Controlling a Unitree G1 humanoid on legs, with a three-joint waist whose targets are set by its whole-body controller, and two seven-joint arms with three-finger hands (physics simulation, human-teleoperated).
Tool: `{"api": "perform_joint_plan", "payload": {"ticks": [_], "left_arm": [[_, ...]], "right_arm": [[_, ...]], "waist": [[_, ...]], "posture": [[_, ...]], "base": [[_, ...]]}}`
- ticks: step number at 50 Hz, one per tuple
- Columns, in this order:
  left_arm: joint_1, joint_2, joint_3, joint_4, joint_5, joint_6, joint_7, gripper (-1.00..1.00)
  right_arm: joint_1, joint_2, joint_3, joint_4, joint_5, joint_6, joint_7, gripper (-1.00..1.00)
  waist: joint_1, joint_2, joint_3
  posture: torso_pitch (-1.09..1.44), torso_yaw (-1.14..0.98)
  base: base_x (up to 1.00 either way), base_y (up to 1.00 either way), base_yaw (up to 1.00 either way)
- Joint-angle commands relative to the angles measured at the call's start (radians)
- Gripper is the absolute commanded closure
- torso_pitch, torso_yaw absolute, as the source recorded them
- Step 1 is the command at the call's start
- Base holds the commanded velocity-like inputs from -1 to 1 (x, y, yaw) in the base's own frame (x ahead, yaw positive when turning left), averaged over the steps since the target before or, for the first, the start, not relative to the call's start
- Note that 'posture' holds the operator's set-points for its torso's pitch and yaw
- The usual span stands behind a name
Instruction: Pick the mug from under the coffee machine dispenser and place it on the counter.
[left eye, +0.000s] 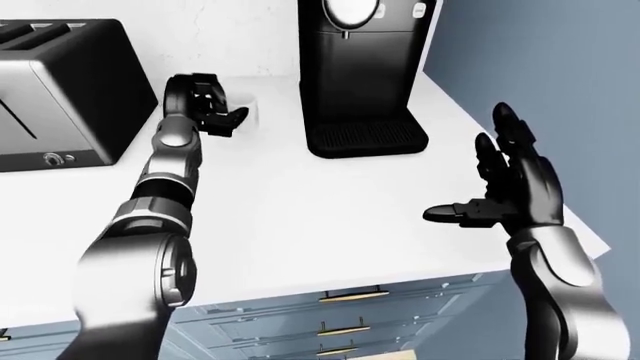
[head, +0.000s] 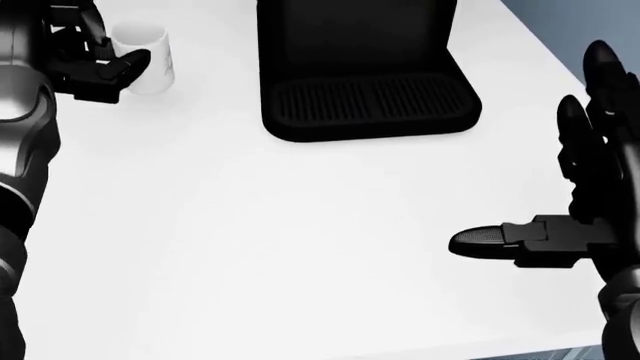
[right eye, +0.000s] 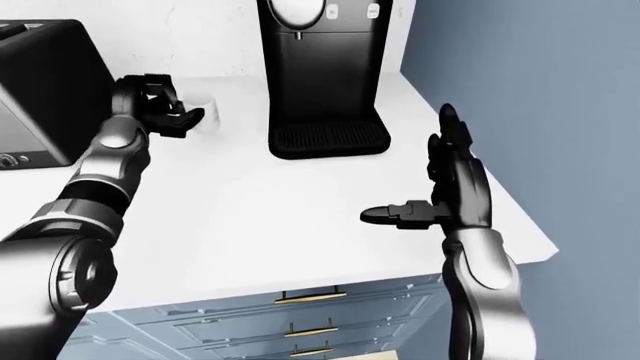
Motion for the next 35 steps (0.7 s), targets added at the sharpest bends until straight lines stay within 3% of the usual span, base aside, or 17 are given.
{"api": "perform_joint_plan", "payload": {"ticks": [1,35], "left_arm": [[-0.047,0.01,0.008,-0.04,-0.006,-0.036,0.011,1.0],[0.023,0.003,0.024,-0.019,0.033,-0.057,0.065,1.0]], "right_arm": [[-0.022,-0.011,-0.009,-0.034,0.001,-0.026,-0.002,-1.0],[-0.007,-0.003,-0.003,-0.03,-0.008,-0.043,0.005,-1.0]], "waist": [[-0.001,0.002,-0.027],[-0.004,0.007,-0.031]], "posture": [[0.0,0.0],[0.0,0.0]], "base": [[0.0,0.0,0.0],[0.0,0.0,0.0]]}}
